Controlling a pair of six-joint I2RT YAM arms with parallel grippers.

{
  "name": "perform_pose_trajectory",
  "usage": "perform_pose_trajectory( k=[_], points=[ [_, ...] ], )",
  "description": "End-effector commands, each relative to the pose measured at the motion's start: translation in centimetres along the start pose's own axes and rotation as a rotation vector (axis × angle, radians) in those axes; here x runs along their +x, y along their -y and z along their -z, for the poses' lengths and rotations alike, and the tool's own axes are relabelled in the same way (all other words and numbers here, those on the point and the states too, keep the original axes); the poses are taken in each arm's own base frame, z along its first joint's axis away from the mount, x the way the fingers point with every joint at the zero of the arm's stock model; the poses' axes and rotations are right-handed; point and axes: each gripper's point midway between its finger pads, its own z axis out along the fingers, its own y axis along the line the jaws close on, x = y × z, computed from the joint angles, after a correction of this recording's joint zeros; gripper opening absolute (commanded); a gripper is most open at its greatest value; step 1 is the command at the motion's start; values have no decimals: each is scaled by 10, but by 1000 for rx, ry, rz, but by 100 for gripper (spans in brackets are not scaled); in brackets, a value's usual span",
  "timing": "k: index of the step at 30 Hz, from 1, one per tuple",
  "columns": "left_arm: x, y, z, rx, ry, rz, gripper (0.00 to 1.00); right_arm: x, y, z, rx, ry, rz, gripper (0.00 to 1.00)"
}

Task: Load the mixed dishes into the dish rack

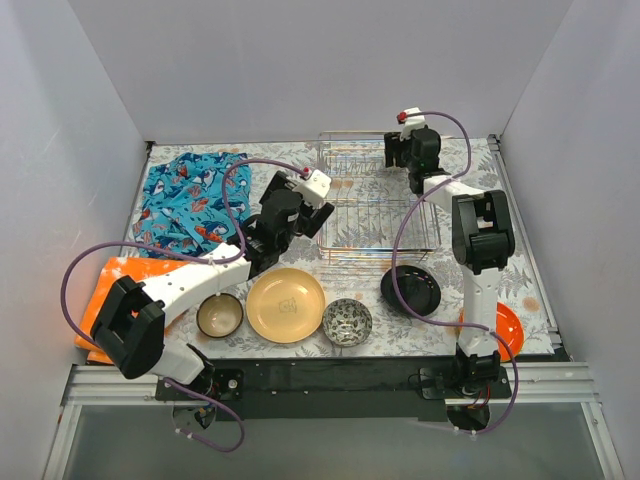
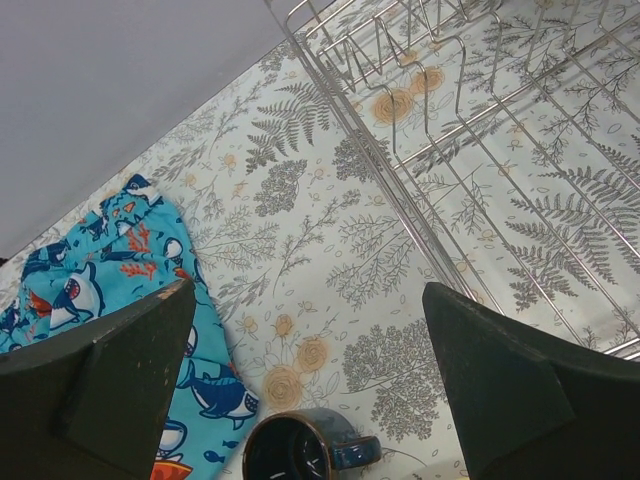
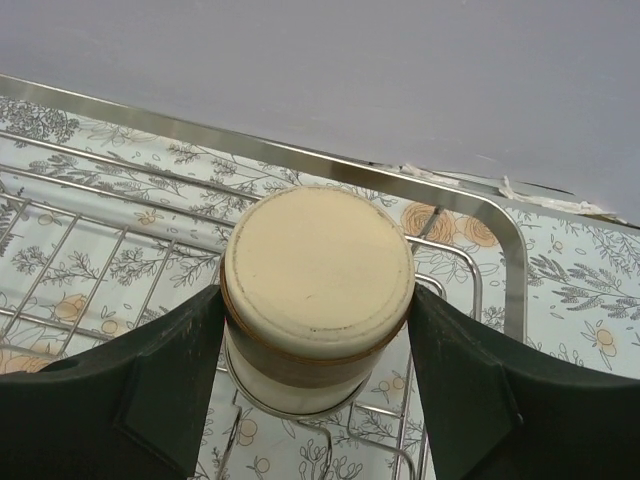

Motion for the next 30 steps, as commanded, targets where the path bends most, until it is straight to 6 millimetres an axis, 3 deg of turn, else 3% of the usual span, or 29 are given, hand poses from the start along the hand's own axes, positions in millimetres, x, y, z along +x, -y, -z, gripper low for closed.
perform_pose_trajectory(
  k=[1,5,10,14,16,17,19,20,21,22,23,25,26,27,28,29,30],
  points=[
    [-6,-4,5,-10,10,39,98,-23,3,-1,50,91,25,52],
    [-4,-5,8,-12,8,43,98,-11,0,-3,67,70,43,56],
    [-4,-8,8,-10,6,36,98,-8,0,10,110,48,50,79],
    [-2,-24,-1,-4,-61,59,98,-30,10,27,157,52,49,87],
    [9,-31,-12,23,-118,75,98,-33,10,35,150,20,46,99],
    [14,-34,-13,29,-150,77,98,-47,8,43,136,32,41,99],
    [15,-43,-21,30,-173,83,98,-48,6,54,124,-5,19,99],
    [17,-44,-20,37,-187,80,98,-65,7,64,125,11,6,99],
    [13,-50,-21,42,-185,89,98,-66,6,69,125,-7,-26,99],
    [8,-43,-18,103,-172,104,98,-63,6,78,124,-50,-37,99],
    [11,-40,-12,140,-199,108,98,-78,3,91,106,-41,-53,99],
    [1,-35,-3,218,-196,118,98,-69,-4,110,73,-103,-98,99],
    [9,-16,9,336,-248,119,97,-82,-12,125,28,-89,-113,99],
    [13,-9,15,387,-284,116,95,-73,-19,135,-5,-122,-123,99],
    [4,-7,19,421,-296,118,82,-72,-25,142,-34,-129,-143,99],
    [31,8,29,491,-432,127,76,-69,-37,159,-100,-164,-157,99],
    [40,11,32,504,-494,147,69,-57,-43,168,-129,-194,-167,99]
  ],
)
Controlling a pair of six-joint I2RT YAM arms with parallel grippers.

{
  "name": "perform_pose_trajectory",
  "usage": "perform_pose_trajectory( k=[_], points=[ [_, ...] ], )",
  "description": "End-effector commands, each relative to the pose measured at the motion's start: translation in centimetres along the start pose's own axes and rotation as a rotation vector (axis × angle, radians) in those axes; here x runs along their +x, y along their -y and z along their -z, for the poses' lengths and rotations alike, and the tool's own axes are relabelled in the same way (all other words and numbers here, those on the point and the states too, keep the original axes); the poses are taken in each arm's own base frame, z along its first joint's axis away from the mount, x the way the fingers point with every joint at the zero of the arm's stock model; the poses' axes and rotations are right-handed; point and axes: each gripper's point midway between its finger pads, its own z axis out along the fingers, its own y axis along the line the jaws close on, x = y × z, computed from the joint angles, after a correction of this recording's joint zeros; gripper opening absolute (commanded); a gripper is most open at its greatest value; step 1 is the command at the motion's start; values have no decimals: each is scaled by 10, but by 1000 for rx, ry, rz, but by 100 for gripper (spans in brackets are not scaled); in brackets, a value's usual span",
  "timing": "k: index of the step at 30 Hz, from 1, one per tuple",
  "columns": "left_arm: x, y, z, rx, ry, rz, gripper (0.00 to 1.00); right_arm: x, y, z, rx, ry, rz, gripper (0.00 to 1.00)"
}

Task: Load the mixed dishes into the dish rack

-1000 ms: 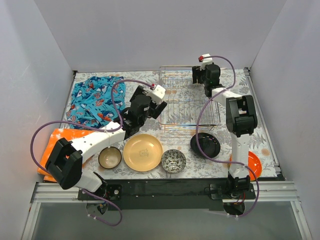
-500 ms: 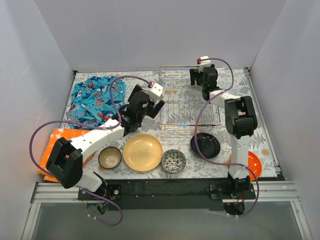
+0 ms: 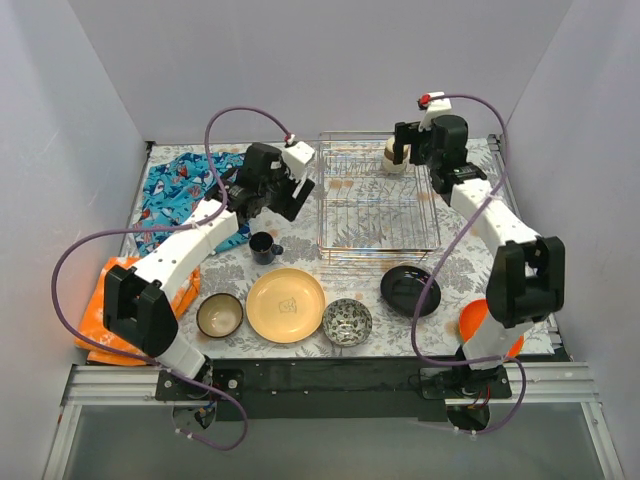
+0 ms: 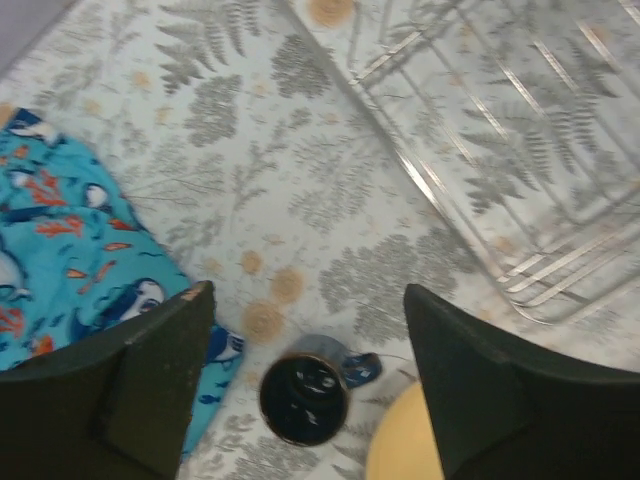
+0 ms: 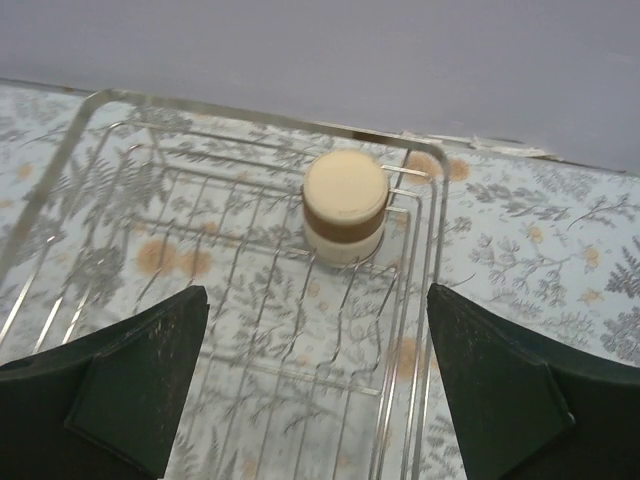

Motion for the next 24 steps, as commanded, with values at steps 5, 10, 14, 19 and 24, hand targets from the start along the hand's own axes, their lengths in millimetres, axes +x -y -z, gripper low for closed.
perform_pose_trajectory(
  k=[5,10,14,19,24],
  points=[
    [94,56,32,309,-457,89,63,41,-63,81,-346,-151,-85,98],
    [107,37,32,274,-450,-77,60,50,-92,112,-539,-161,-106,92],
    [110,22,30,260,-457,-176,60,67,-100,130,-583,-187,-144,90],
    [129,16,26,232,-509,-193,58,75,-99,145,-570,-174,-162,89],
    [144,10,15,215,-539,-161,55,77,-98,153,-566,-177,-160,89]
  ],
)
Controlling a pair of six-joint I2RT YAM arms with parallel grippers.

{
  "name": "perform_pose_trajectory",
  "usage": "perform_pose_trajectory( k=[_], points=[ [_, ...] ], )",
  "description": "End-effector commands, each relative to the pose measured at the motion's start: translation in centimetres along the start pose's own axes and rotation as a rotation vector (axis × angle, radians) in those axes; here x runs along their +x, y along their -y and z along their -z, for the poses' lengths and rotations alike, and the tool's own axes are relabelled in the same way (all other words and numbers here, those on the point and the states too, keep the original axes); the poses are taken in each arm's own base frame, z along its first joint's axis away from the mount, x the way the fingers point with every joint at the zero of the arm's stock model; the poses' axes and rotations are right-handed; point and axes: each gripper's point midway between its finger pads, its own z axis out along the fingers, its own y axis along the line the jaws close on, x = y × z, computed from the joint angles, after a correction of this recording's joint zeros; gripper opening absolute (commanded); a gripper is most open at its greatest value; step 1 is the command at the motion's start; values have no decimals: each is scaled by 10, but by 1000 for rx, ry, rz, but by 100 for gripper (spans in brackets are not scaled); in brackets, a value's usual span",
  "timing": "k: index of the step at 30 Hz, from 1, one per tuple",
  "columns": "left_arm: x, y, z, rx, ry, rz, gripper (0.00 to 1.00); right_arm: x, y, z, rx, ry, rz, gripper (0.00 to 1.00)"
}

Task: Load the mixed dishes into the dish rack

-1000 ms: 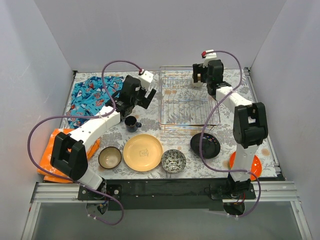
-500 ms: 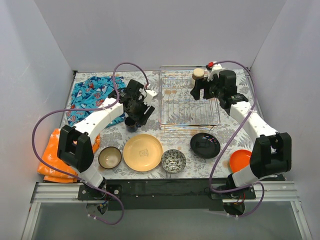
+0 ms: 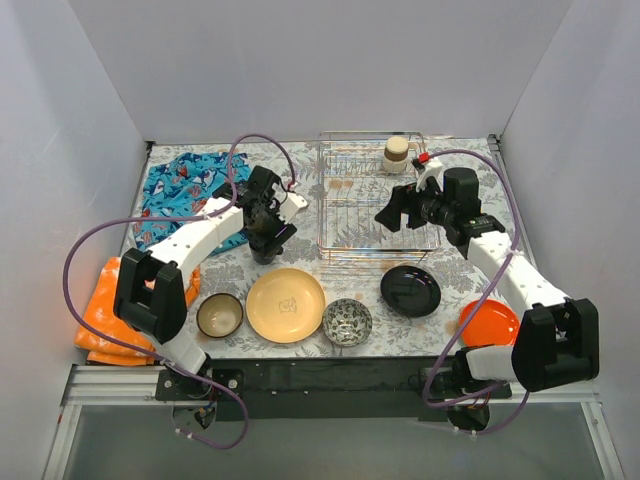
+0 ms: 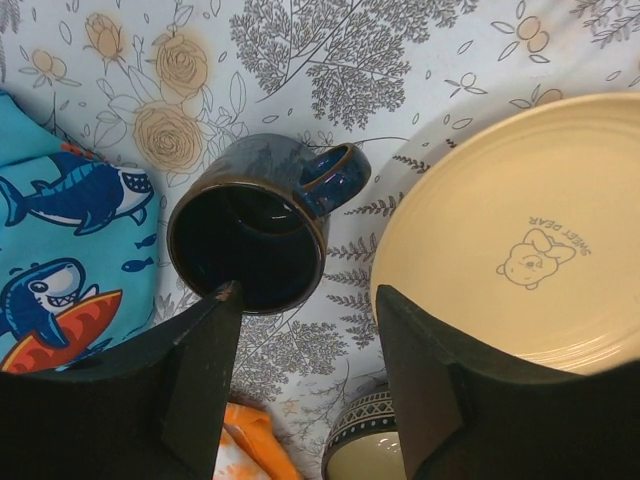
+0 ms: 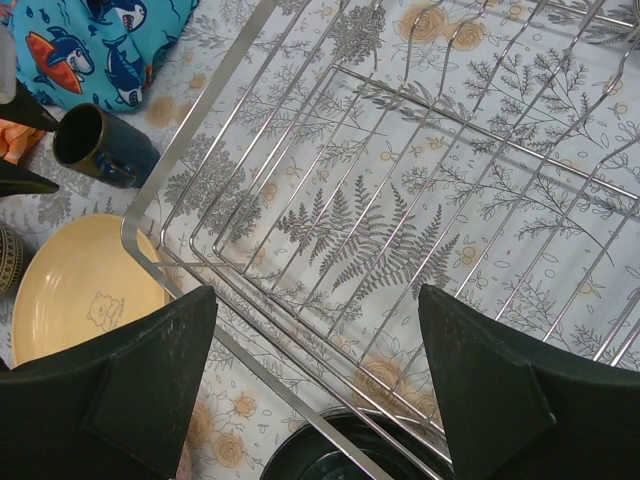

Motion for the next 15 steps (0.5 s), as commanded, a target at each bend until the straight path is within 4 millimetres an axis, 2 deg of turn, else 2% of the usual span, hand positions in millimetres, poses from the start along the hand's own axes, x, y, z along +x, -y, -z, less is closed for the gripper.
perform_pose_trajectory(
  k=[1,5,7,10,11,14,15],
  points=[
    [6,-10,-10,-27,-16,10,52,-14,-10,9,-18,53,28,88],
    [3,-4,-22,28,-28,42,43,-10,-5,12,8,42,26,88],
    [4,-1,-23,42,-30,50,41,-9,-6,12,5,39,26,88],
    [7,2,-24,55,-41,50,31,-10,-7,11,-2,36,20,87],
    [6,2,-23,54,-38,51,24,-11,-7,10,-5,37,14,87],
    [9,5,-19,63,-46,53,14,-16,-7,6,-9,37,1,87],
    [10,5,-17,60,-47,52,5,-15,-7,3,-14,27,-15,87]
  ],
)
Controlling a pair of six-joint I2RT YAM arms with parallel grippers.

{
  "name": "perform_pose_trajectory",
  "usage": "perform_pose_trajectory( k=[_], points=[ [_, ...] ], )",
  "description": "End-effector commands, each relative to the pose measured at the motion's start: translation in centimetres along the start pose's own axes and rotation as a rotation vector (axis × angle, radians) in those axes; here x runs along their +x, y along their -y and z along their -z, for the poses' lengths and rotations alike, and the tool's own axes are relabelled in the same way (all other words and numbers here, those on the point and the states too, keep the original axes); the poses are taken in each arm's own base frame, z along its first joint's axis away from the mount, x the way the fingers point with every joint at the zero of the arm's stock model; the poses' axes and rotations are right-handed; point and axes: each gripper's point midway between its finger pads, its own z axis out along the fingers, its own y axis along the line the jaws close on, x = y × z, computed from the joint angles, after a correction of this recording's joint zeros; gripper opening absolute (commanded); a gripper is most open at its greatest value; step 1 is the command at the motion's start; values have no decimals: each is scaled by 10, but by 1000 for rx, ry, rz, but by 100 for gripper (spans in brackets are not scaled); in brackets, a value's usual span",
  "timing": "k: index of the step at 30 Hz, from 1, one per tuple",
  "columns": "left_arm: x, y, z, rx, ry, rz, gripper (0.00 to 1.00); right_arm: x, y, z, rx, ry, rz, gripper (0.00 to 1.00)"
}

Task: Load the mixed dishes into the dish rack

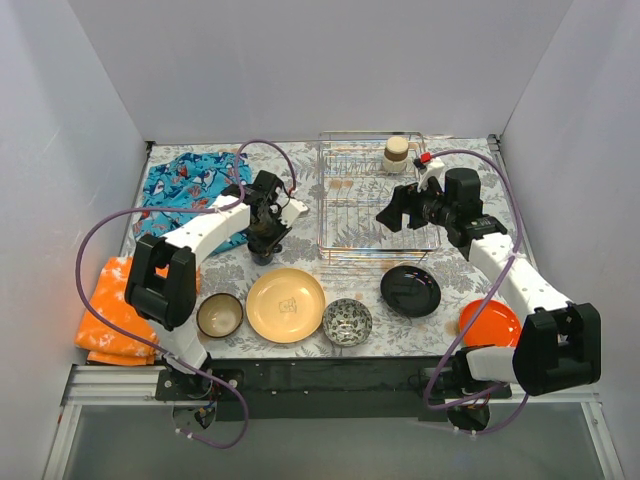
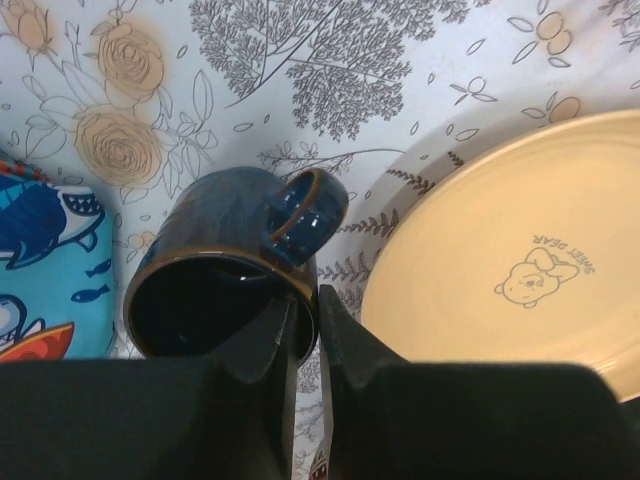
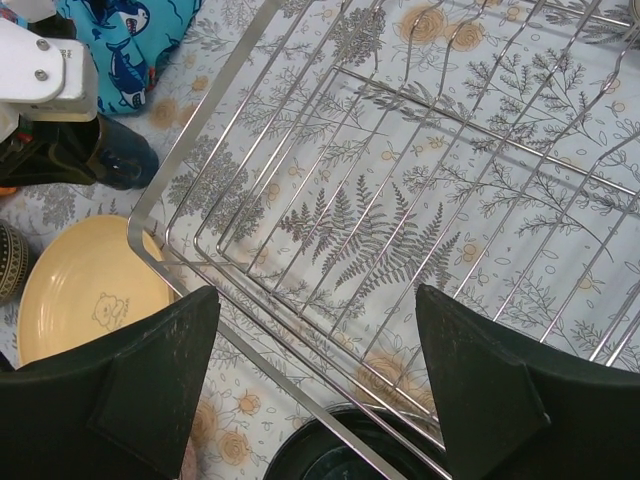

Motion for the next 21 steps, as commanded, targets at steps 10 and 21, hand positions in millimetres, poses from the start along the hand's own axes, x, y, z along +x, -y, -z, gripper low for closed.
perform_pose_trajectory(
  k=[10,21],
  points=[
    [-52,-33,114,-415,532,-108,0,-38,-53,-25,-316,9,-404,99],
    [-112,-9,191,-989,964,-451,0,-92,-61,-58,-391,3,-630,99]
  ],
)
